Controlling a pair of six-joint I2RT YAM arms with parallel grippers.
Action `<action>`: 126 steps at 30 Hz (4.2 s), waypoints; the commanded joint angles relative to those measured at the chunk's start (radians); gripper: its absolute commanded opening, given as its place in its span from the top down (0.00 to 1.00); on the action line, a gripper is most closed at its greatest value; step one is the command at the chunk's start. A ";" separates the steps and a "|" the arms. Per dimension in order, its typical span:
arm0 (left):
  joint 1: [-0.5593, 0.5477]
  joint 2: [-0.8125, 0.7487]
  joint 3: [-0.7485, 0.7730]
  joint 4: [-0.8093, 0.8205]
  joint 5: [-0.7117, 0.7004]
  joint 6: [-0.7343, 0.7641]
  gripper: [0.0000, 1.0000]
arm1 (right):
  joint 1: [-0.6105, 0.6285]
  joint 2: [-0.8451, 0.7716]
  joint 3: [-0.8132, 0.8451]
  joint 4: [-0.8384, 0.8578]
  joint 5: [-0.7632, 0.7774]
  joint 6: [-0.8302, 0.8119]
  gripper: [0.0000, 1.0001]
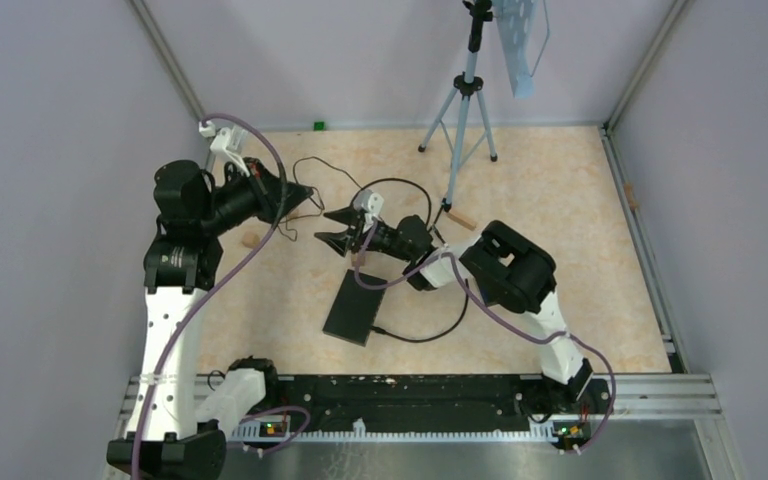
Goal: Insert the plug into the switch port
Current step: Pick up the connector from the center of the board.
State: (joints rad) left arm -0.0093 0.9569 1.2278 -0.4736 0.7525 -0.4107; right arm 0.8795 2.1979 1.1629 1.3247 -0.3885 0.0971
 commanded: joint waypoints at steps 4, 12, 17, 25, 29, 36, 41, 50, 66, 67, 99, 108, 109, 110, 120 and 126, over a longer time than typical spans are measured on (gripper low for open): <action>0.003 -0.045 0.036 -0.017 -0.008 0.039 1.00 | -0.029 -0.168 -0.138 0.086 -0.017 -0.087 0.48; 0.002 -0.041 0.019 -0.027 -0.065 0.048 1.00 | -0.034 -0.393 -0.455 0.173 -0.371 0.060 0.40; 0.002 -0.036 -0.007 -0.001 -0.047 0.043 1.00 | -0.030 -0.453 -0.516 0.394 -0.619 0.340 0.38; 0.003 -0.028 -0.021 -0.011 -0.025 0.068 1.00 | -0.031 -0.530 -0.520 0.260 -0.413 0.240 0.37; 0.003 -0.036 -0.021 -0.016 -0.009 0.076 1.00 | -0.031 -0.550 -0.474 -0.010 -0.109 0.098 0.32; 0.003 -0.033 -0.019 -0.005 0.041 0.075 1.00 | -0.031 -0.478 -0.347 -0.171 0.064 0.060 0.26; 0.002 -0.039 -0.024 0.008 0.065 0.063 1.00 | -0.033 -0.405 -0.294 -0.149 0.181 0.120 0.25; 0.003 -0.043 -0.034 0.028 0.085 0.044 1.00 | -0.033 -0.210 -0.114 -0.011 0.078 0.252 0.26; 0.003 -0.051 -0.035 0.019 0.066 0.041 1.00 | -0.033 0.002 0.098 0.020 0.012 0.362 0.67; 0.003 -0.055 -0.038 0.017 0.055 0.041 1.00 | -0.033 -0.009 0.075 0.027 0.012 0.343 0.73; 0.003 -0.057 -0.074 0.078 0.072 0.000 1.00 | -0.037 0.013 0.117 0.093 0.045 0.370 0.38; 0.003 -0.056 -0.075 0.084 0.075 -0.005 1.00 | -0.034 0.093 0.143 0.066 0.029 0.362 0.64; 0.003 -0.055 -0.074 0.085 0.078 -0.006 1.00 | -0.034 0.097 0.137 0.067 0.030 0.358 0.64; 0.003 -0.055 -0.075 0.085 0.081 -0.007 1.00 | -0.034 0.103 0.134 0.071 0.029 0.359 0.67; 0.002 -0.057 -0.100 0.090 0.042 -0.004 1.00 | -0.030 0.077 0.071 0.188 -0.055 0.398 1.00; 0.003 -0.046 -0.108 0.058 -0.056 0.039 0.99 | -0.013 -0.085 -0.112 0.153 -0.151 0.432 1.00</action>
State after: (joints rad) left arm -0.0093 0.9123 1.1282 -0.4408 0.7601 -0.4099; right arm 0.8501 2.2719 1.1431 1.4261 -0.4500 0.4881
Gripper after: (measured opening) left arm 0.014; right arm 0.014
